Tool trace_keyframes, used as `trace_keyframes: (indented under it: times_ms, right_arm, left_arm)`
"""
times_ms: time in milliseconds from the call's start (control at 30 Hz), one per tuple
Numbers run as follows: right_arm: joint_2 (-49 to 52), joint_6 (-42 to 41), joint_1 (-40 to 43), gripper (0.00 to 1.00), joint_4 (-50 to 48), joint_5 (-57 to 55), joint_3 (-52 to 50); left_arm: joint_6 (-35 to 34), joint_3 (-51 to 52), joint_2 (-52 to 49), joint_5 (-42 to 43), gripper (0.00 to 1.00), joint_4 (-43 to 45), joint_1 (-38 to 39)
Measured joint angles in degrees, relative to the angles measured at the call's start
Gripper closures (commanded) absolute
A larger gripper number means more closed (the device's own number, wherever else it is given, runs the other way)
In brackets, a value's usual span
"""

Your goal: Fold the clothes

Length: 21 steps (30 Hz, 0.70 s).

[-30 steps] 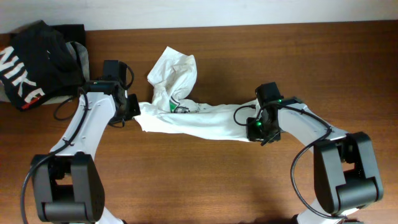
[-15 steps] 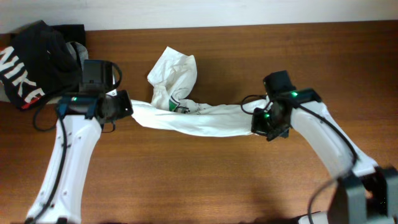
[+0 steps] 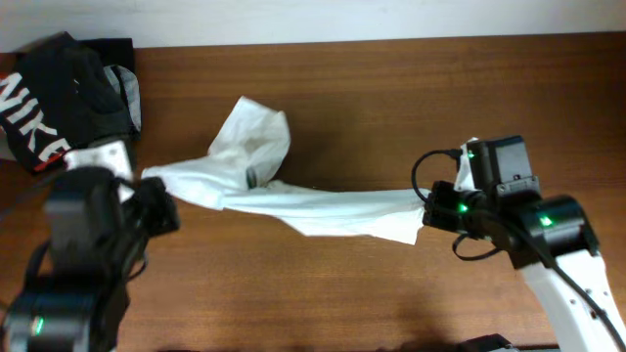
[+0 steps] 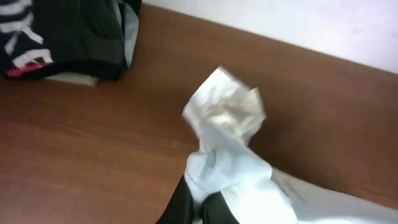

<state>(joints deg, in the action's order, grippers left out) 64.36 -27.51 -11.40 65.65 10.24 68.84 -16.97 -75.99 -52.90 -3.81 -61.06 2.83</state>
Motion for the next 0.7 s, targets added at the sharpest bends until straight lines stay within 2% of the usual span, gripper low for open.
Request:
trace_keyframes:
  times_ms: [100,267,500,700]
  right_arm:
    - [-4.02,-0.20,0.00,0.96,2.64,0.00,5.55]
    - [-6.01,-0.39,0.00,0.95,10.16,-0.48,16.68]
    - [-6.67,-0.57,0.00,0.96,19.06,-9.14,36.30]
    - [-5.03,-0.59,-0.02,0.96,18.99,-11.41,38.77]
  left_arm:
    - [0.00,-5.60,4.00,0.00,1.00,-2.75,0.02]
    - [0.00,-13.92,4.04,0.00,1.00,-5.60,0.00]
    - [0.04,-29.75,4.07,-4.66,1.00,-12.11,0.11]
    - [0.02,-30.84,1.64,-6.36,1.00,-13.53,0.13]
